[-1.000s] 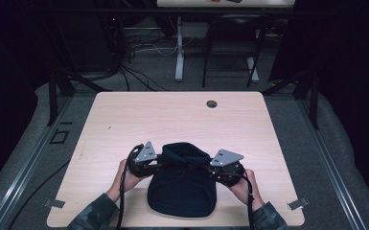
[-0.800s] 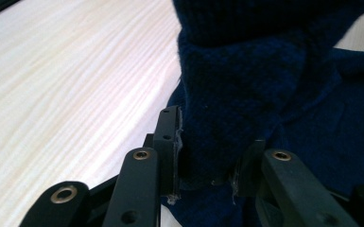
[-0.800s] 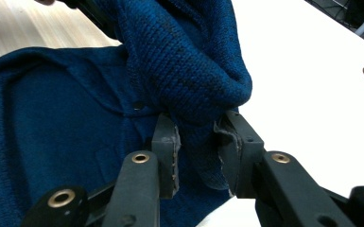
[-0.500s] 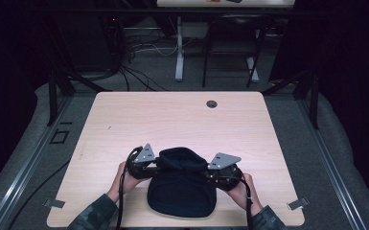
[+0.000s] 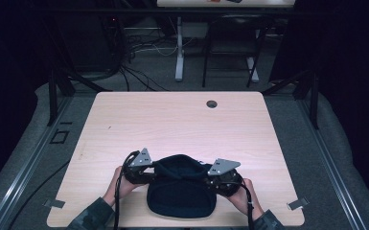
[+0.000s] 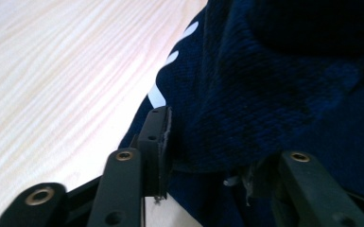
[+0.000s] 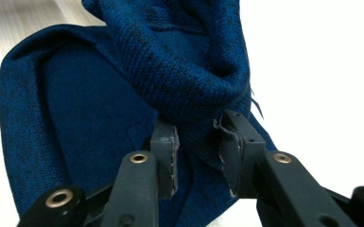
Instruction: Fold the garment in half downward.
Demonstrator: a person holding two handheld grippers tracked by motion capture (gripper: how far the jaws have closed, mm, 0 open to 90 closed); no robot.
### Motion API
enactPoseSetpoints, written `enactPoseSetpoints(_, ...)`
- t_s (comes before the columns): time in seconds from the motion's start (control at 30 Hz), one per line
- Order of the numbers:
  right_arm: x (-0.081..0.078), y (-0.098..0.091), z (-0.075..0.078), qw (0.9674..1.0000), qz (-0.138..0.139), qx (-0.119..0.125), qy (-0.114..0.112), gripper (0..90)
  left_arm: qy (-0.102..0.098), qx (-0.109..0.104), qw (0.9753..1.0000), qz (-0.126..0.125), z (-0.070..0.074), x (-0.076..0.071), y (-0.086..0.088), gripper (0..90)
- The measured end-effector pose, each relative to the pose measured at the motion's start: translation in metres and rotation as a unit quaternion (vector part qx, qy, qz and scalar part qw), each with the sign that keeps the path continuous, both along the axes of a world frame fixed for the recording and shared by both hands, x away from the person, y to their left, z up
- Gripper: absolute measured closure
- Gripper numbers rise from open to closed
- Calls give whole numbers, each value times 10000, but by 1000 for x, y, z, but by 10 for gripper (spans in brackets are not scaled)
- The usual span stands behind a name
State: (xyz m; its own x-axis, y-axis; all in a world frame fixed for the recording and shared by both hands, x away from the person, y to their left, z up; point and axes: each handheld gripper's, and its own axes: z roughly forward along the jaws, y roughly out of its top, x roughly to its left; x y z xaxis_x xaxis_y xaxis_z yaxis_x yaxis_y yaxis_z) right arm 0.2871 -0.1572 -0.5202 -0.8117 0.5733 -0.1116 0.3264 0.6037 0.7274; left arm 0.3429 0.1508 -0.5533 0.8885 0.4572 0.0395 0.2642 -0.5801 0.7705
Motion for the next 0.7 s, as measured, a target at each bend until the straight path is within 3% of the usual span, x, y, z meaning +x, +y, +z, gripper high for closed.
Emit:
enactPoseSetpoints(0.23, -4, 3, -6, 10000, 71, -29, 59, 682, 96, 115, 9999, 5, -2, -5, 5, 556)
enactPoseSetpoints(0.37, -5, 2, -8, 9999, 97, -82, 61, 690, 188, 211, 9996, 88, -1, -7, 8, 488)
enactPoseSetpoints(0.47, -5, 0, -10, 9999, 41, -109, 109, 694, 225, 223, 9993, 187, 0, -8, 13, 429)
enactPoseSetpoints(0.7, -7, -3, -15, 9995, 60, -240, 193, 692, 234, 144, 9990, 350, 4, -10, 26, 419)
